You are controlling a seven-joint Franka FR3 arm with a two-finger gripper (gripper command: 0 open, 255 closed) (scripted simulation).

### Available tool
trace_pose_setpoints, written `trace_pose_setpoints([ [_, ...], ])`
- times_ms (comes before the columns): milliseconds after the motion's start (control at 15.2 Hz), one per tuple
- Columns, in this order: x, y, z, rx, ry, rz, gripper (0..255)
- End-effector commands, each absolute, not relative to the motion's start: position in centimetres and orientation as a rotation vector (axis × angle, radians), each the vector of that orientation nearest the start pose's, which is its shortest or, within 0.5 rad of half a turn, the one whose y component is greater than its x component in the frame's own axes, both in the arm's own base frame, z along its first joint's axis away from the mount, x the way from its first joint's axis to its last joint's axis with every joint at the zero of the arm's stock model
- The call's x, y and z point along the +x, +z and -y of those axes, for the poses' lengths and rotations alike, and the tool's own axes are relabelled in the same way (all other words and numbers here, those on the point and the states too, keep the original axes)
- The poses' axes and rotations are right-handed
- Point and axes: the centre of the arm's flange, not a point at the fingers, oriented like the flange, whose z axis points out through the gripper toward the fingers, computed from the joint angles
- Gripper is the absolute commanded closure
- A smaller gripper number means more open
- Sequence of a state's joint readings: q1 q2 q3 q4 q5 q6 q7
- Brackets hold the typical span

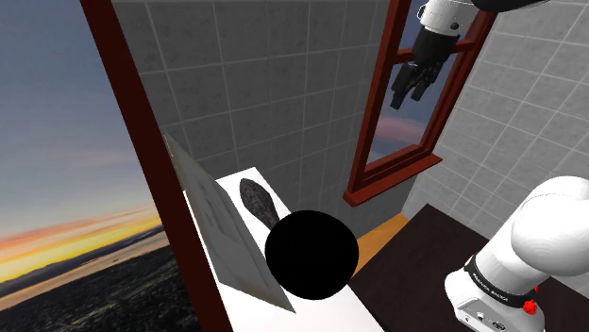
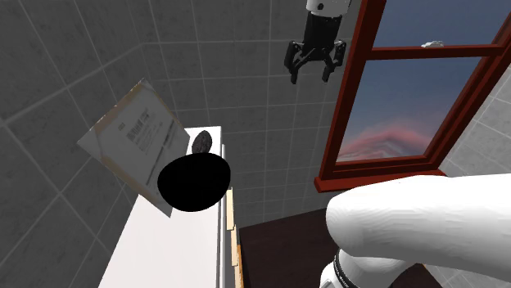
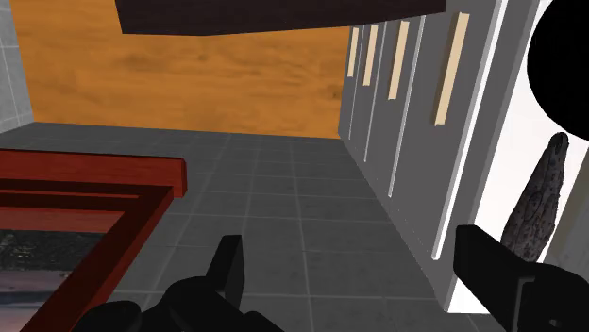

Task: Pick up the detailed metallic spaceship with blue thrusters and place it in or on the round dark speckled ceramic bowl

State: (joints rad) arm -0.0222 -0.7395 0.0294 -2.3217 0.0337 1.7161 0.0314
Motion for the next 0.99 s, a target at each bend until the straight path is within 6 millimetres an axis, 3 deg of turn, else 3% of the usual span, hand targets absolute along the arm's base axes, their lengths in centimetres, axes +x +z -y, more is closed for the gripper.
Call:
trace_pose_setpoints([
  [0,33.4,60.6,-0.8,-3.118,-0.208,-0.052,0],
  [924,40.1,50.4,-15.7,-3.174,-0.177,0.011,0],
])
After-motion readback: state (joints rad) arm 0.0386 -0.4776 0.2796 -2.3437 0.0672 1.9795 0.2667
